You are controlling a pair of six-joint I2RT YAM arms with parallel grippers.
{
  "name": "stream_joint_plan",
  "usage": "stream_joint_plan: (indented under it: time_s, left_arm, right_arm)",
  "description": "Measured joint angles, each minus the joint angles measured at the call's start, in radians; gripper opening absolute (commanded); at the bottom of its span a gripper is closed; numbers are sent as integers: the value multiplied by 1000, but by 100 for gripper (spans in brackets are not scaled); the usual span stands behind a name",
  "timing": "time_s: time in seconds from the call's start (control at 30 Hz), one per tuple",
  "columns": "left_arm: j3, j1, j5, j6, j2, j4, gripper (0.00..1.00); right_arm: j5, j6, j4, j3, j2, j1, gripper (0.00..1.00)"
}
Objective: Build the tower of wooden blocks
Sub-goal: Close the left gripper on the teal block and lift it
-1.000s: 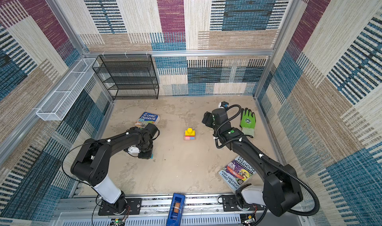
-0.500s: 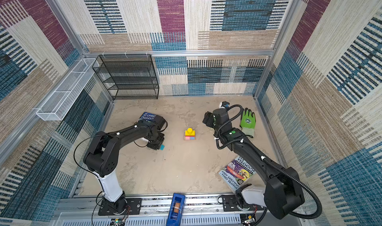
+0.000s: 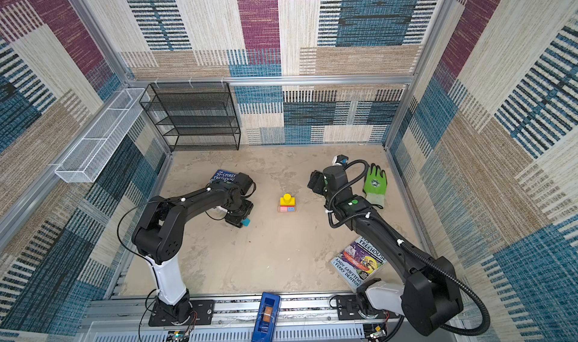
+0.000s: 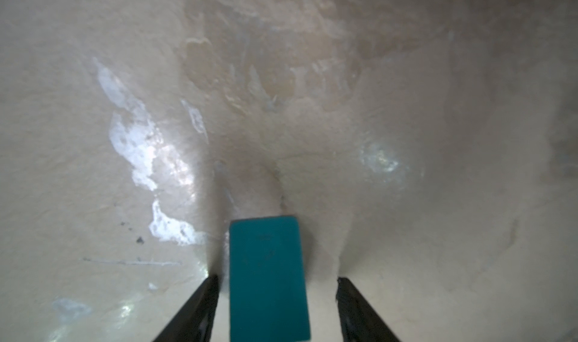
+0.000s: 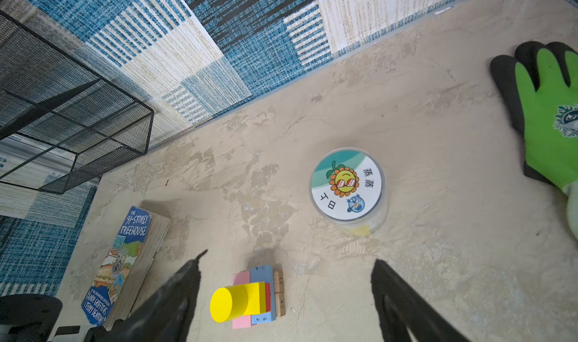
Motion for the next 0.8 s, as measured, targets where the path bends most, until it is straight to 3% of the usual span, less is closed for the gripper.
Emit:
stream_joint_plan:
  time_s: [0.63,0.8]
  left_arm:
    - [-15,-1,-21,-1,-25,0,60]
    - [-8,-1,3,-1,-4,0,54]
  right_arm:
    - [-10,5,0,-12,-4,0,86]
    - [-8,5,0,-16,-10,0,86]
